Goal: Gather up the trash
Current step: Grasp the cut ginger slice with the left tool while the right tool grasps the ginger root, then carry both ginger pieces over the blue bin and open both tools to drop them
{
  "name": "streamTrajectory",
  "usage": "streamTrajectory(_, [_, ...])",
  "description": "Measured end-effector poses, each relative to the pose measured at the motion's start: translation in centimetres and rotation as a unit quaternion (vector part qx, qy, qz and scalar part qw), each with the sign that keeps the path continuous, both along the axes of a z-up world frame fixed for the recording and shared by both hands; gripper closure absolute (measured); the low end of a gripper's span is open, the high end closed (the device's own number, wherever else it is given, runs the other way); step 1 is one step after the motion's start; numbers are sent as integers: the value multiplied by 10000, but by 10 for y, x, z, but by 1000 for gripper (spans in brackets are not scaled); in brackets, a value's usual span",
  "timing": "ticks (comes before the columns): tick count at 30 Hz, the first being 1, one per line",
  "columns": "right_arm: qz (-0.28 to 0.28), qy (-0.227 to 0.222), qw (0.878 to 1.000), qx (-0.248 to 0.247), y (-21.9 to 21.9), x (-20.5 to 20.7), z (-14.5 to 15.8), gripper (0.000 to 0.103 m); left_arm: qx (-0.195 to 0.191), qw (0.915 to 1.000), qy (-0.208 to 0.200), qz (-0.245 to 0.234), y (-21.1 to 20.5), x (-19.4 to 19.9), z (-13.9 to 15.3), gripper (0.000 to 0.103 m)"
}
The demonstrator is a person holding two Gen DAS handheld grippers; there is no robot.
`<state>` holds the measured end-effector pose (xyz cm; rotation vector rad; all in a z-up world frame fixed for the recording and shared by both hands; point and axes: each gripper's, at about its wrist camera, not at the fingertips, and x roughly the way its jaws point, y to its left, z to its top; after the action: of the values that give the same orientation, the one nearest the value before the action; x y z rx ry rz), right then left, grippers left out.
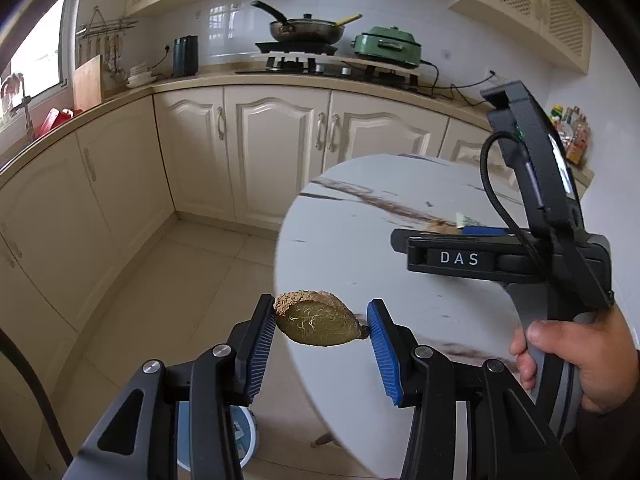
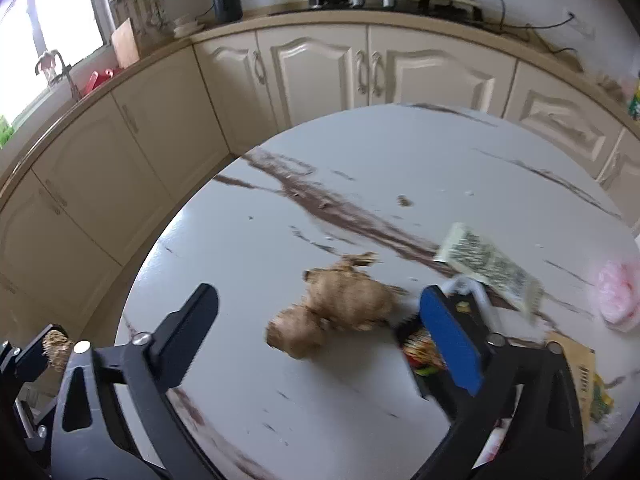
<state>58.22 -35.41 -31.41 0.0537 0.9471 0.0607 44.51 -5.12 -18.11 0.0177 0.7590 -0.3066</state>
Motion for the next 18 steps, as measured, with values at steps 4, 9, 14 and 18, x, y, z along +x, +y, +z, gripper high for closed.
streamTrajectory(4, [-43, 56, 9998, -195, 5, 2, -9, 36, -110, 9999, 12, 62, 13, -1, 0, 60])
streamTrajectory(9, [-30, 35, 9999, -135, 1, -1, -11, 44, -201, 9998, 53, 63, 25, -4, -1, 60])
streamTrajectory(14, [-9, -34, 9999, -129, 2, -8, -7, 45, -297, 9995, -3, 53, 40, -6, 4, 60])
streamTrajectory(18, [118, -323, 9994, -58, 16, -24, 14, 45, -340, 9992, -51, 217, 63, -13, 10, 60])
